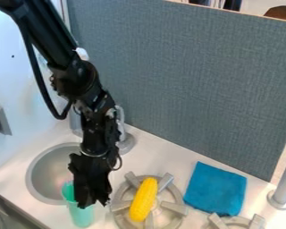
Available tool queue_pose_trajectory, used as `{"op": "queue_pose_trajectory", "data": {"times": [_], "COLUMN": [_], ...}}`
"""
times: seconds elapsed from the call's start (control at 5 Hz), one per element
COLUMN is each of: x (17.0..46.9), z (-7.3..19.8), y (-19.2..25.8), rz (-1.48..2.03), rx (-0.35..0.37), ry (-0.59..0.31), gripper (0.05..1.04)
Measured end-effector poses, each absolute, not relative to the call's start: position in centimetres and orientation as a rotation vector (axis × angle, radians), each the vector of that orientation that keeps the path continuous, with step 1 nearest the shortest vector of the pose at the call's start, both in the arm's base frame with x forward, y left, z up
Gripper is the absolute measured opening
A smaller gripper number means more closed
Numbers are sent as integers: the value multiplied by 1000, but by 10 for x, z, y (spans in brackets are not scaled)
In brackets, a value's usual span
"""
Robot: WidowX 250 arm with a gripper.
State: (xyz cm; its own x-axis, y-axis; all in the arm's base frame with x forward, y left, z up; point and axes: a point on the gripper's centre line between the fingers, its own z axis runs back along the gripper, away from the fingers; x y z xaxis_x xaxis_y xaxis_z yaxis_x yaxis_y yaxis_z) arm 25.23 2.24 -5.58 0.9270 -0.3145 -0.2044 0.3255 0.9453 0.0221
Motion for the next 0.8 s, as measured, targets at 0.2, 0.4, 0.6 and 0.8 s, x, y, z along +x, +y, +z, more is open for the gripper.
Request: {"op": "queue_pose_trajectory", "data": {"times": [0.2, 0.4, 0.6, 0.8], "x": [256, 262, 267, 307], "z": [-44, -16, 0, 14], "y": [16, 16, 7, -17], "rz": [-327, -302, -296, -286], "rx": [18, -34, -87, -56], "ry": [167, 87, 55, -42], "gripper": [568, 874, 1009, 1006]}}
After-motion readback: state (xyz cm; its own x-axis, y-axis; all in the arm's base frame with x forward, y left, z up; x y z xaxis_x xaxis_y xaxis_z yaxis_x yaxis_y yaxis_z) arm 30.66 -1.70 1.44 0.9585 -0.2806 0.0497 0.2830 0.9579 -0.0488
